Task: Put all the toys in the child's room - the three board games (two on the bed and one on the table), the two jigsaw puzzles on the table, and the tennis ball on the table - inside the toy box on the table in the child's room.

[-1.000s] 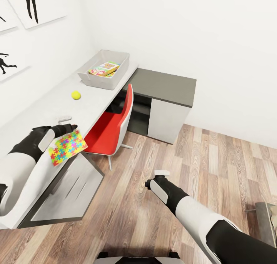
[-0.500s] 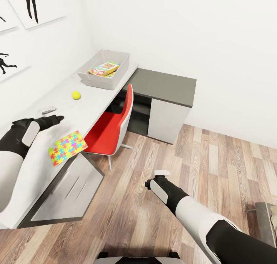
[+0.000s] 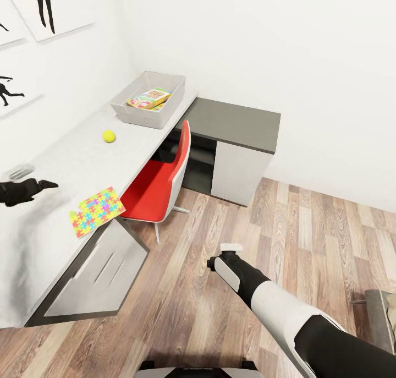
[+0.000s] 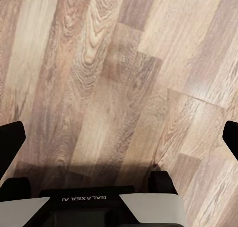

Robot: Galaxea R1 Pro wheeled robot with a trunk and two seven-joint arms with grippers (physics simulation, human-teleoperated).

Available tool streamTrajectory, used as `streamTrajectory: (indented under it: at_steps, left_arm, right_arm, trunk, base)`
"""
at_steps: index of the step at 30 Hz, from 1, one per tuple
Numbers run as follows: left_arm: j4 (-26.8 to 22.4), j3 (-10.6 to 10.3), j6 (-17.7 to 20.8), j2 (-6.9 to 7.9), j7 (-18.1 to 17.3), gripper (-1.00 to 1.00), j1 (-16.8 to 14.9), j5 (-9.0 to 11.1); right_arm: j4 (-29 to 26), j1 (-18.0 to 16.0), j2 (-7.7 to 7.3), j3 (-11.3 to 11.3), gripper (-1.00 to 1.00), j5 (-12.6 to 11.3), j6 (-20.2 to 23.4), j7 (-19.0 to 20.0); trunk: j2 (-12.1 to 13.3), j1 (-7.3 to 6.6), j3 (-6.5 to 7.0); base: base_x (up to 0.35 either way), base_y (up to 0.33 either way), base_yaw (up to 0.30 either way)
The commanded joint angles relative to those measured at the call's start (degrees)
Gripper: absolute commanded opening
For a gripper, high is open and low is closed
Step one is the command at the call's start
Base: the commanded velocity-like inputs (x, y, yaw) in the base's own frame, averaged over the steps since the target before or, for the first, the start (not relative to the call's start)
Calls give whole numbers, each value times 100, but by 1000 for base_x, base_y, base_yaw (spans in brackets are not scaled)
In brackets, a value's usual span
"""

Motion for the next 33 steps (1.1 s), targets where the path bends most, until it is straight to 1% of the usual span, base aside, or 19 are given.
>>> streamTrajectory:
  at_steps: [1,2,4,5,7,8,10,11,12,13,15,18,19,23,25,27,30,33]
  left_arm:
    - [-3,22,128,247,-636,100,127,-48]
    - [-4,22,163,367,-934,100,198,-56]
    - [-6,10,247,834,-2084,100,537,-81]
    - [-10,0,265,1054,-2591,100,732,-89]
    - [-15,-8,276,1251,-3049,100,934,-99]
    - [-18,-15,280,1441,-3454,100,1136,-107]
    - [-19,-21,278,1634,-3809,100,1320,-112]
    - [-8,-26,272,1838,-4121,100,1486,-124]
    - [-1,-30,268,1922,-4250,100,1552,-130]
    - [23,-35,263,2062,-4454,100,1652,-148]
    - [168,-40,244,2204,-4644,100,1741,-207]
    - [579,-42,110,2288,-4767,100,1796,-345]
    - [766,-43,-56,2296,-4805,100,1809,-407]
    - [1128,-51,-571,2294,-4978,100,1829,-506]
    - [1237,-52,-655,2293,-5042,100,1830,-521]
    - [1466,-51,-846,2295,-5165,100,1832,-566]
    - [1592,-50,-1056,2294,-5260,100,1833,-609]
    - [1649,-52,-1182,2297,-5301,100,1833,-661]
  right_arm:
    - [-8,-7,0,33,100,-31,21,-20]
    - [-10,-7,0,33,100,-31,21,-7]
    - [-16,-7,0,33,100,-31,17,94]
    - [-17,-7,0,30,100,-31,15,164]
    - [-18,-7,0,26,100,-34,14,246]
    - [-18,-7,0,21,100,-36,10,335]
    - [-21,-7,0,12,100,-37,8,421]
    - [-41,-7,0,4,100,-46,6,506]
    - [-54,-7,0,1,100,-52,4,541]
    - [-94,-7,0,-5,100,-65,-13,594]
    - [-169,-7,0,-8,100,-87,-86,639]
    - [-239,-7,0,-10,100,-106,-195,673]
    - [-258,-7,0,-10,100,-110,-225,682]
    - [-285,-7,0,-11,100,-120,-267,696]
    - [-290,-7,0,-11,100,-123,-271,700]
    - [-324,-7,0,-11,100,-127,-272,714]
    - [-422,3,0,-13,100,-132,-271,827]
    - [-578,70,0,-26,100,-143,-266,1099]
  trunk:
    - [-8,3,-7]
    - [-8,3,-7]
    - [-8,3,-7]
    - [-8,3,-7]
    - [-8,3,-7]
    - [-8,3,-7]
    - [-8,3,-7]
    - [-8,3,-7]
    - [-8,3,-7]
    - [-8,3,-7]
    - [-8,3,-7]
    - [-8,3,-7]
    - [-8,3,-7]
    - [-8,3,-7]
    - [-8,3,-7]
    - [-8,3,-7]
    - [-8,3,-7]
    - [-8,3,-7]
  base:
    - [0,0,0]
    - [0,0,0]
    - [0,0,0]
    - [0,0,0]
    - [0,0,0]
    - [0,0,0]
    - [0,0,0]
    - [0,0,0]
    - [0,0,0]
    - [0,0,0]
    - [0,0,0]
    - [0,0,0]
    - [0,0,0]
    - [-46,0,0]
    - [-168,0,0]
    - [-183,0,0]
    - [-88,0,0]
    - [-33,0,0]
